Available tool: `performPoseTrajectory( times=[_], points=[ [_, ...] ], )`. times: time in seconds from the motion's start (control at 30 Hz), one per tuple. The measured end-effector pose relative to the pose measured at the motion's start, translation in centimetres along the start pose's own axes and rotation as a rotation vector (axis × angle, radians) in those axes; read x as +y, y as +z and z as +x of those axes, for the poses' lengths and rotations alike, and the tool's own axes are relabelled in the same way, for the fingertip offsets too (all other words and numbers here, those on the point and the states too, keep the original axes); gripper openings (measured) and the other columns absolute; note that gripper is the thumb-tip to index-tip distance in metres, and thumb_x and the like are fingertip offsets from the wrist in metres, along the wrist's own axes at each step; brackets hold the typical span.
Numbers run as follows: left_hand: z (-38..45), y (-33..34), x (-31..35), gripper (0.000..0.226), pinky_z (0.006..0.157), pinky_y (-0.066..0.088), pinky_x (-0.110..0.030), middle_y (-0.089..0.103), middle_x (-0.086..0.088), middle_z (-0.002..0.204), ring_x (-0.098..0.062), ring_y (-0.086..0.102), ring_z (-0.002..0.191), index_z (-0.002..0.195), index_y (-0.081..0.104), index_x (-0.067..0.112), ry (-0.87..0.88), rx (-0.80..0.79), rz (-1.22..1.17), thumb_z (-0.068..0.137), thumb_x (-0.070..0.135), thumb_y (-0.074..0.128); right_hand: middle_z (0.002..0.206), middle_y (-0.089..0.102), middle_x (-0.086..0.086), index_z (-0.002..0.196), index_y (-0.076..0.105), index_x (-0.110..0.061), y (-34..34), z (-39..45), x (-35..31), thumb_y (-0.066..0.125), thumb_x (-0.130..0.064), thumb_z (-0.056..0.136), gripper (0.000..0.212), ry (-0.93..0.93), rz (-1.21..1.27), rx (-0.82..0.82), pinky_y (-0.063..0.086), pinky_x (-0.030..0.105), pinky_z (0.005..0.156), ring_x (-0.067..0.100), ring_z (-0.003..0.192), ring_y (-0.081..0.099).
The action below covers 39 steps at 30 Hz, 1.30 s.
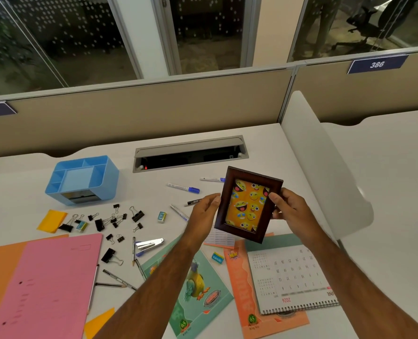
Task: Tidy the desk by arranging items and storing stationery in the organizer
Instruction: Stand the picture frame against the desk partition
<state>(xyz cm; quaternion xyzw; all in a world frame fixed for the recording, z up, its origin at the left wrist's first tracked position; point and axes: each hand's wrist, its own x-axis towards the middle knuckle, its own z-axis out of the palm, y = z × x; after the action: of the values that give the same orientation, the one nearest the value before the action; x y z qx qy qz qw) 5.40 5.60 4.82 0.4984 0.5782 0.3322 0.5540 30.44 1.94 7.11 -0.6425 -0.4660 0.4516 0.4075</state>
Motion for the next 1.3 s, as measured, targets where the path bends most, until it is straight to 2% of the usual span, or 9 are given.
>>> performPoseTrajectory(
  times=[0.17,0.33,0.43,0.53,0.6,0.83,0.93,1.07,1.3],
  points=[
    [0.0,0.5,0.5,0.028,0.089,0.061,-0.031,0.077,0.004,0.114,-0.013,0.074,0.107,0.129,0.067,0.02,-0.015,-0.035,-0.088,0.105,0.032,0.057,0.093,0.076,0.001,0.114,0.067,-0.023,0.2,0.2,-0.5,0.055,-0.04,0.101,0.025,0.03,0.071,0.004,0.064,0.042,0.079,0.018,0.067,0.067],
    [0.9,0.4,0.6,0.027,0.092,0.061,-0.045,0.079,0.0,0.11,-0.019,0.076,0.102,0.126,0.07,0.018,-0.068,-0.042,-0.174,0.104,0.031,0.061,0.084,0.075,0.003,0.106,0.07,-0.013,0.7,0.8,-0.1,0.06,-0.037,0.099,0.027,0.056,0.114,0.099,0.064,0.045,0.077,0.019,0.066,0.068],
    [1.6,0.4,0.7,0.029,0.094,0.06,-0.046,0.078,-0.002,0.114,-0.021,0.075,0.106,0.128,0.068,0.017,-0.068,-0.06,-0.24,0.103,0.03,0.062,0.088,0.073,0.001,0.111,0.068,-0.013,1.1,1.0,0.5,0.063,-0.029,0.099,0.02,0.055,0.141,0.134,0.064,0.046,0.075,0.018,0.078,0.074],
    [2.3,0.7,1.0,0.03,0.094,0.06,-0.044,0.078,-0.001,0.115,-0.02,0.075,0.107,0.13,0.067,0.016,-0.059,-0.07,-0.272,0.103,0.029,0.062,0.106,0.067,0.004,0.124,0.064,-0.018,1.5,1.4,1.2,0.066,-0.027,0.097,0.028,0.039,0.109,0.158,0.065,0.047,0.07,0.022,0.094,0.075],
    [2.9,1.0,1.4,0.03,0.092,0.061,-0.042,0.078,0.0,0.114,-0.019,0.075,0.105,0.13,0.067,0.016,-0.048,-0.07,-0.274,0.103,0.028,0.061,0.113,0.066,0.001,0.13,0.062,-0.022,1.6,1.9,1.6,0.066,-0.027,0.096,0.035,0.028,0.069,0.172,0.065,0.044,0.069,0.021,0.096,0.074],
    [7.3,1.7,2.8,0.032,0.089,0.063,-0.04,0.078,0.004,0.112,-0.014,0.075,0.103,0.13,0.069,0.019,0.008,-0.057,-0.152,0.101,0.032,0.064,0.121,0.065,-0.004,0.15,0.047,-0.024,0.8,5.1,2.3,0.063,-0.019,0.1,0.053,0.006,0.017,0.119,0.064,0.042,0.078,0.016,0.1,0.071],
    [9.9,1.9,3.9,0.03,0.088,0.063,-0.034,0.078,0.006,0.111,-0.011,0.075,0.102,0.127,0.071,0.019,0.074,-0.064,-0.064,0.099,0.031,0.067,0.122,0.064,-0.001,0.149,0.048,-0.022,0.5,7.3,1.9,0.063,-0.014,0.099,0.052,-0.019,0.03,0.167,0.064,0.04,0.079,0.015,0.098,0.071],
    [13.3,2.7,5.2,0.03,0.083,0.06,-0.02,0.074,0.009,0.114,-0.005,0.07,0.106,0.126,0.07,0.021,0.193,0.01,0.078,0.098,0.034,0.067,0.116,0.068,-0.008,0.141,0.057,-0.022,-0.1,10.7,1.5,0.069,-0.01,0.095,0.049,-0.058,0.049,0.251,0.062,0.047,0.084,0.017,0.091,0.072],
    [19.8,4.6,8.1,0.032,0.076,0.056,-0.01,0.074,0.008,0.111,-0.002,0.071,0.1,0.127,0.069,0.015,0.257,0.046,0.087,0.097,0.027,0.071,0.108,0.069,-0.012,0.121,0.063,-0.021,-1.6,17.3,1.1,0.076,-0.012,0.089,0.036,-0.098,0.145,0.394,0.06,0.057,0.083,0.02,0.094,0.072]
  ],
)
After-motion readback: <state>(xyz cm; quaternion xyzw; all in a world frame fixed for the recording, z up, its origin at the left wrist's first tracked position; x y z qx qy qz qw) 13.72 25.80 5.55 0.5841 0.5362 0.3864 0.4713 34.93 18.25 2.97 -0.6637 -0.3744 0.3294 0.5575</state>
